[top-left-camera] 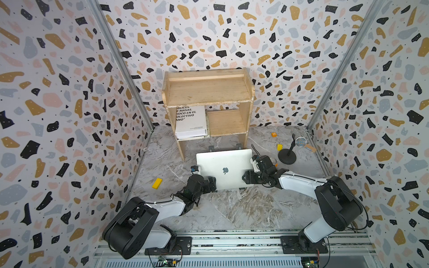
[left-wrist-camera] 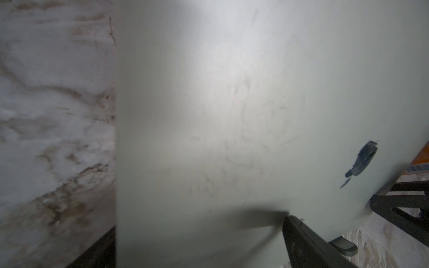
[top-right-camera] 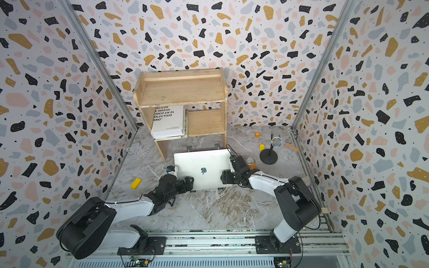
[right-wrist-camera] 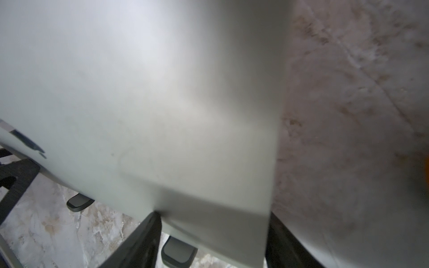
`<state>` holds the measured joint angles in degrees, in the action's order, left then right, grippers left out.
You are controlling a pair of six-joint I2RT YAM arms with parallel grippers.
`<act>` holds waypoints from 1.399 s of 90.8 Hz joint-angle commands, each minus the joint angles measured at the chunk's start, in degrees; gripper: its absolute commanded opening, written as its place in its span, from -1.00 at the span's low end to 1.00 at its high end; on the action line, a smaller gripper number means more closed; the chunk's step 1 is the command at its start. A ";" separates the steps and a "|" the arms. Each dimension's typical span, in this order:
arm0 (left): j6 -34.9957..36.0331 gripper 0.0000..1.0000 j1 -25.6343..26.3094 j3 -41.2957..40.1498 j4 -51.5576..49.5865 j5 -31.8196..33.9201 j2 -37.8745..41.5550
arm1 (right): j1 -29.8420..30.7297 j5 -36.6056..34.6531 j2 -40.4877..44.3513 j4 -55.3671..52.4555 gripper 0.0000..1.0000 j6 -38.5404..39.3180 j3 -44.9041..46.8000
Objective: Close the laptop lid and set it aside
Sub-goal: Pick up the laptop from the computer stand.
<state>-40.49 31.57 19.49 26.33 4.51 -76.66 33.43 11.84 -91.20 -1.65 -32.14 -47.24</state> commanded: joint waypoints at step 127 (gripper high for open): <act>2.22 0.92 4.90 10.84 -7.05 -2.88 11.83 | 2.43 7.60 10.10 6.29 0.18 -2.38 -4.05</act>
<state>-38.17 34.20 26.30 7.75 6.85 -67.61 33.15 10.46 -84.84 -2.79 -33.01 -49.17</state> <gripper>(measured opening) 0.968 0.607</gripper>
